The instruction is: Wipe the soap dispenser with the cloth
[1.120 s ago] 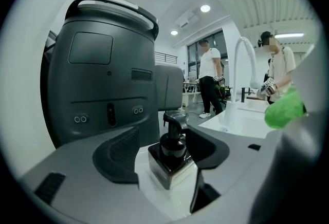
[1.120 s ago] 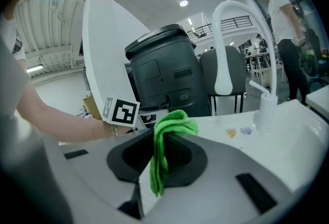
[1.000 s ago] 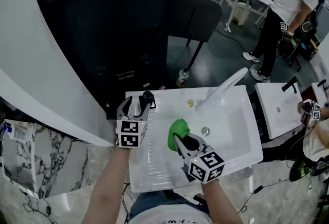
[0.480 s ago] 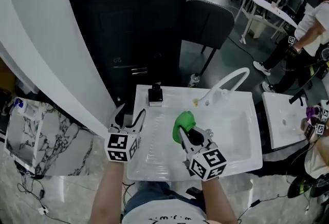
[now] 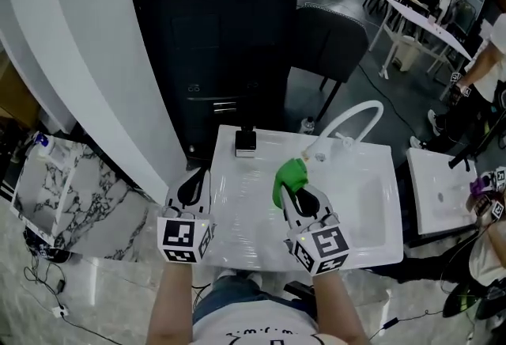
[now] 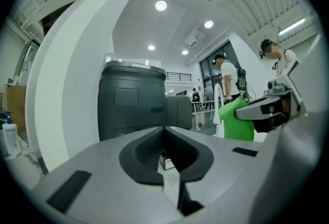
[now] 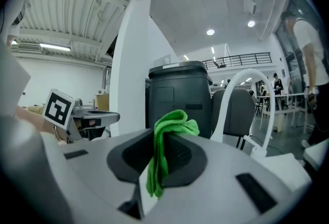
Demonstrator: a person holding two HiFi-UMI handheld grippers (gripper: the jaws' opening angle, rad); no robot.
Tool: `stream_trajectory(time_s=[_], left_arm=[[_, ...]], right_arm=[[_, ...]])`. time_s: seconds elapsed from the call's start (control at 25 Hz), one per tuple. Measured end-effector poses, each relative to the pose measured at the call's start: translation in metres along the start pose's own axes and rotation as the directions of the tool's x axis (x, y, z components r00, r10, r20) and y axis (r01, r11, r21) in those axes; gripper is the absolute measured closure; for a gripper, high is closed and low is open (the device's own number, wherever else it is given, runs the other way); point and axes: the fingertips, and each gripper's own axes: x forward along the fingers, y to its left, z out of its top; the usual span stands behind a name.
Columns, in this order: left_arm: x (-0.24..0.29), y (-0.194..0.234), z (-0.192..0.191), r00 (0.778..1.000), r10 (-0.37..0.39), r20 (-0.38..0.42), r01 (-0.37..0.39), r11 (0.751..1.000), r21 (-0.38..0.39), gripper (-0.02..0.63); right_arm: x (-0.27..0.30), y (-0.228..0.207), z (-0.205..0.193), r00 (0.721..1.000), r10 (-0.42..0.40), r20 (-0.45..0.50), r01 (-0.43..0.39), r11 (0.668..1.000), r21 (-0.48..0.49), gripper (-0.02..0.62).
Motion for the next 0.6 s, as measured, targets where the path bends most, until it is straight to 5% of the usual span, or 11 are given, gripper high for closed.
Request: stream_trajectory(time_s=[0.6], left_arm=[[-0.010,0.002,0.032,0.998,-0.004,0.059,0.000,0.998,0.059,0.589]], right_arm=[[-0.010,0.009,0.028,0.997,-0.055,0.046,0.060,0.991,-0.121,0.546]])
